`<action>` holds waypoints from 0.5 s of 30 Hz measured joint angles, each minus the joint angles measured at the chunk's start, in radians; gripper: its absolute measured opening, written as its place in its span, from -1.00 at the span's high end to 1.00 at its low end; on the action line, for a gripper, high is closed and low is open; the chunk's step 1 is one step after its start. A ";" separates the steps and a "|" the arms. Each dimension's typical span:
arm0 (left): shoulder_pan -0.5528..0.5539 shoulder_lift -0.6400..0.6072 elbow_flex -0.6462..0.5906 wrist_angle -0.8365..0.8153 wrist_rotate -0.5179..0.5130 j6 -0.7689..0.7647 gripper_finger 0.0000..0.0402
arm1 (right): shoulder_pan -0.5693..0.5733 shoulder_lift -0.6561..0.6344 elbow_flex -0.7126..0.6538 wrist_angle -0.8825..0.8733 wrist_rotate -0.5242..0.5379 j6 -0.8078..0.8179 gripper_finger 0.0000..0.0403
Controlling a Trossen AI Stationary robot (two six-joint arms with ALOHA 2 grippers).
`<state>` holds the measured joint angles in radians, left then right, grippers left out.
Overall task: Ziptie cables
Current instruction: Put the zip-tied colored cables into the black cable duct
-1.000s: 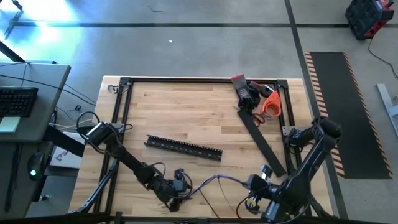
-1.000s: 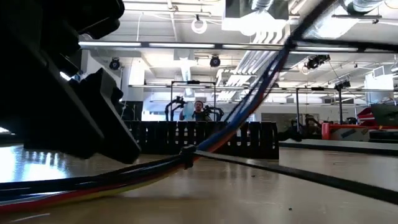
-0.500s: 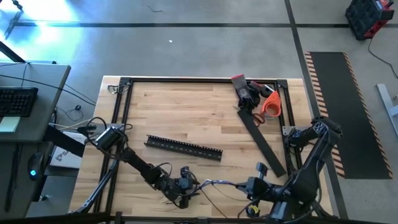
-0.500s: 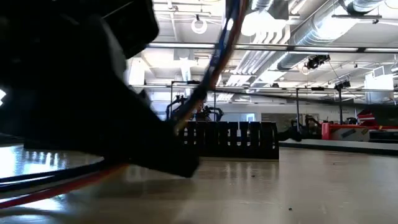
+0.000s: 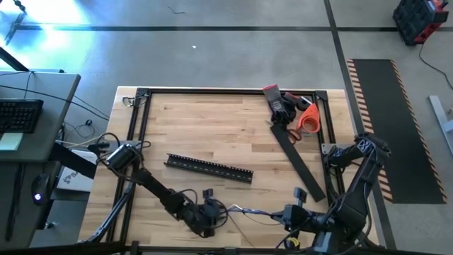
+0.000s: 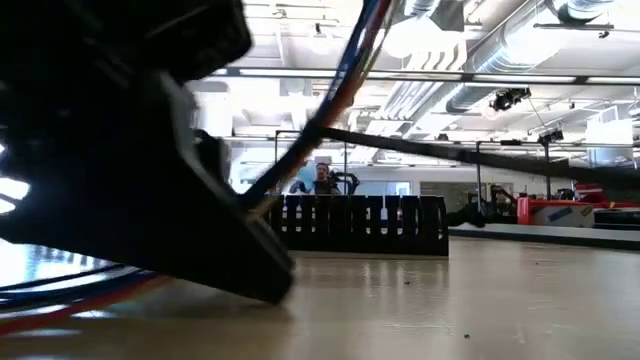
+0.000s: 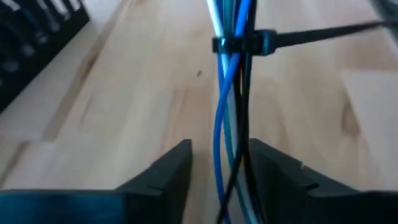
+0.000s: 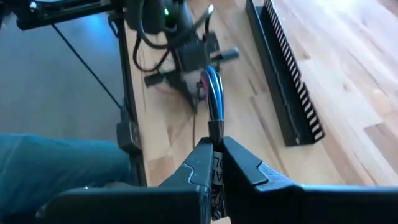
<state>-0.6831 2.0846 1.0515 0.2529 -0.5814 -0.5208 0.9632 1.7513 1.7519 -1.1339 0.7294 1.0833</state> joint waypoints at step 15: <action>-0.077 -0.247 0.047 -0.708 -0.015 -0.116 0.99 | 0.059 0.031 0.000 -0.138 -0.010 0.181 0.99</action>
<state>-0.7596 1.8372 1.0981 -0.4549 -0.5968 -0.6363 1.0224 1.7826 1.7519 -1.2716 0.7196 1.2638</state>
